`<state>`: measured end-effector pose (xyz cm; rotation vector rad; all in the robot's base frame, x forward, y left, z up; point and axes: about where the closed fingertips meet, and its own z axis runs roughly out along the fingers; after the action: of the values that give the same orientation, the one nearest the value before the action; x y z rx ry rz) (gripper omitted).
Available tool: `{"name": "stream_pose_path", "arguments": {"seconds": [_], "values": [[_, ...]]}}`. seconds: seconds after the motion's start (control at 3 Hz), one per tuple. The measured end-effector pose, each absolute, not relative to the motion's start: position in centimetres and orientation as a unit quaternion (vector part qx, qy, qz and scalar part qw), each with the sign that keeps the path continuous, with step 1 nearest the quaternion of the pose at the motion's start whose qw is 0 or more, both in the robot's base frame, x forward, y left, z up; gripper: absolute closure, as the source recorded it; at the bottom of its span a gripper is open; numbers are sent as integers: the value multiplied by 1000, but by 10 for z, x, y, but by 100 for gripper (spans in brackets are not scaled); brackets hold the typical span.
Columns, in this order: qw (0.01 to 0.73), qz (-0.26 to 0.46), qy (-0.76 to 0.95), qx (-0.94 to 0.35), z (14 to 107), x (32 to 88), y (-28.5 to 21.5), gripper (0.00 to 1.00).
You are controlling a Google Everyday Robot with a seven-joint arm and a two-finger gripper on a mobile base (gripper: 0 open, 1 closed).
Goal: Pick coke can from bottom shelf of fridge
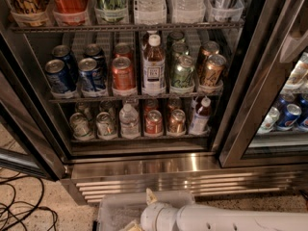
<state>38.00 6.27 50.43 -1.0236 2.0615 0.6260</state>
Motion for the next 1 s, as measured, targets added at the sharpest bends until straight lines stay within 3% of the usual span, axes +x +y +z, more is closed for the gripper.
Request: {"name": "stream_pose_path", "arguments": {"seconds": [0.33, 1.0], "values": [[401, 235, 800, -380, 503, 377, 63, 0], [583, 167, 714, -351, 555, 361, 84, 0]]}}
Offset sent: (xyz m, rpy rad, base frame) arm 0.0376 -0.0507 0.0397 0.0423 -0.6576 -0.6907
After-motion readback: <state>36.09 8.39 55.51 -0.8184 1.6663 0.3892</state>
